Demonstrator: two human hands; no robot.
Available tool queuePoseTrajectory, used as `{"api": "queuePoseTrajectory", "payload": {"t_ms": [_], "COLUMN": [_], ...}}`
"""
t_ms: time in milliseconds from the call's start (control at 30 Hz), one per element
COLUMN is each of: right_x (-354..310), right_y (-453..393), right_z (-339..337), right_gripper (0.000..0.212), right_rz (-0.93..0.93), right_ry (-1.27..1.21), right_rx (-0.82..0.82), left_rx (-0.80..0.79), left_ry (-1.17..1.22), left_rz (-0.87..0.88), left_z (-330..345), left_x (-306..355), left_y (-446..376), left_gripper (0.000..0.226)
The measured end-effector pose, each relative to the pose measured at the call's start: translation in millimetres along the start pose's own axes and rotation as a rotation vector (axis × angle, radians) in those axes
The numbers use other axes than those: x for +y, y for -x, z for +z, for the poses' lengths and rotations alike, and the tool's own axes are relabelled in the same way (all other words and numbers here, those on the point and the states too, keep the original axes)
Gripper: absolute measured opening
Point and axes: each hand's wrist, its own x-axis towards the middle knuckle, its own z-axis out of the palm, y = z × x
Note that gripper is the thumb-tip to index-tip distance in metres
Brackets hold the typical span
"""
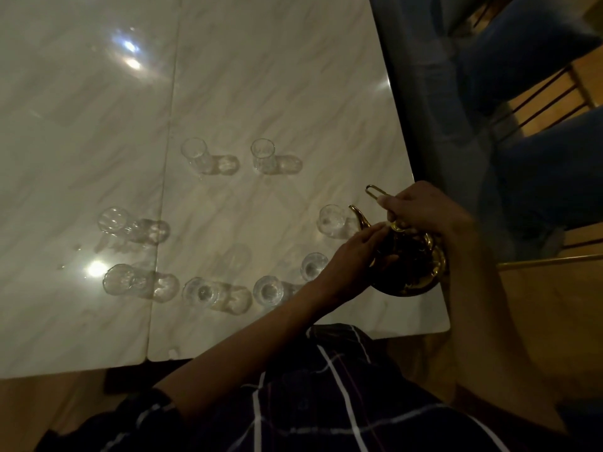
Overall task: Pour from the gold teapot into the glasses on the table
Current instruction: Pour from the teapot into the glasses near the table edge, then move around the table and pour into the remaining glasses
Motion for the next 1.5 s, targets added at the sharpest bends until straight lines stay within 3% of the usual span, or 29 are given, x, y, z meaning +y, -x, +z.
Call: {"api": "queuePoseTrajectory", "payload": {"t_ms": [233,667,900,1167,1500], "right_x": [4,11,-15,-86,-177], "right_y": [-7,-12,-10,-24,-79], "right_z": [6,22,29,41,62], "right_gripper": [0.040,0.039,0.039,0.039,0.037], "right_rz": [0.022,0.080,-0.008,-0.153,-0.228], "right_ry": [-0.034,-0.138,-0.142,-0.040,0.022], "right_rx": [0.007,0.044,0.068,0.090,0.172], "left_rx": [-0.044,-0.164,-0.087,0.018,0.168], "left_ry": [-0.001,0.031,-0.011,-0.035,0.027], "left_rz": [0.038,-0.054,0.038,0.024,-0.029], "left_z": [-7,-14,-42,-101,-179], "left_x": [0,-13,-32,-70,-114], "left_y": [-1,2,9,9,-16], "left_gripper": [0.057,0.064,0.067,0.074,0.055]}}
